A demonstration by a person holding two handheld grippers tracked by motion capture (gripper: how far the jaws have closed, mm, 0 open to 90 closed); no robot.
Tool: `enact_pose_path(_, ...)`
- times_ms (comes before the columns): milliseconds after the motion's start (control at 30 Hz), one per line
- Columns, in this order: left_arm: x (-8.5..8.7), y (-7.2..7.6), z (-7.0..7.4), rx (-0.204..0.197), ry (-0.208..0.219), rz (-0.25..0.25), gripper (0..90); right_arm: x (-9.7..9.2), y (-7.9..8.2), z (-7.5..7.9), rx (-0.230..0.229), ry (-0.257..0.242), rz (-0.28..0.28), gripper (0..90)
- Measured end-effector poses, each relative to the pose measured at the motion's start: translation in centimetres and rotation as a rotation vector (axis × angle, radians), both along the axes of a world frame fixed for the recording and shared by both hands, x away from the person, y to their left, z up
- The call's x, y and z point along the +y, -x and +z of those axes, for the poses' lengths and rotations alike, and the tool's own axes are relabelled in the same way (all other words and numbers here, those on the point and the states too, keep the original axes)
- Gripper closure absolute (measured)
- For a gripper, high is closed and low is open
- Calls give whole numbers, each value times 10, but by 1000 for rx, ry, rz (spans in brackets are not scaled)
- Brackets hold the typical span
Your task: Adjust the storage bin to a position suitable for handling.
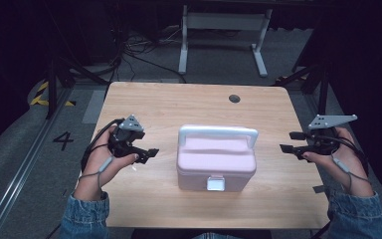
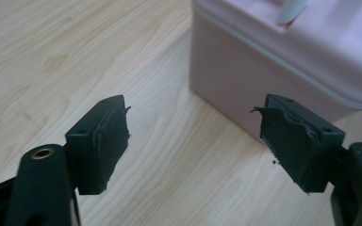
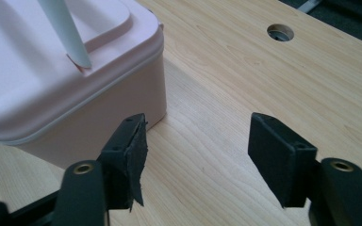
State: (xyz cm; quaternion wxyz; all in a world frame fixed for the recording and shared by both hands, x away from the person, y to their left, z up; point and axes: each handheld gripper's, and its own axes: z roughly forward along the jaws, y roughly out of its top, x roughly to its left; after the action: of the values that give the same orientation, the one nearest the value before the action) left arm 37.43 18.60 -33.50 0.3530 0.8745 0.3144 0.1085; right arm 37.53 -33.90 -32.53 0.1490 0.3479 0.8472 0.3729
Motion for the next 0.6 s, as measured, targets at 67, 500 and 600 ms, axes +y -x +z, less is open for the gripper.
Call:
enact_pose_path(67,-2,2,4,-14,24,-2,240,1,1,0,-3,3,12,424)
enact_pose_path(500,-25,8,21,-79,174,-49,277,-3,8,2,-18,-6,15,469)
enact_pose_path(600,-31,7,21,-95,211,-68,276,-3,9,1,-17,-10,10,467)
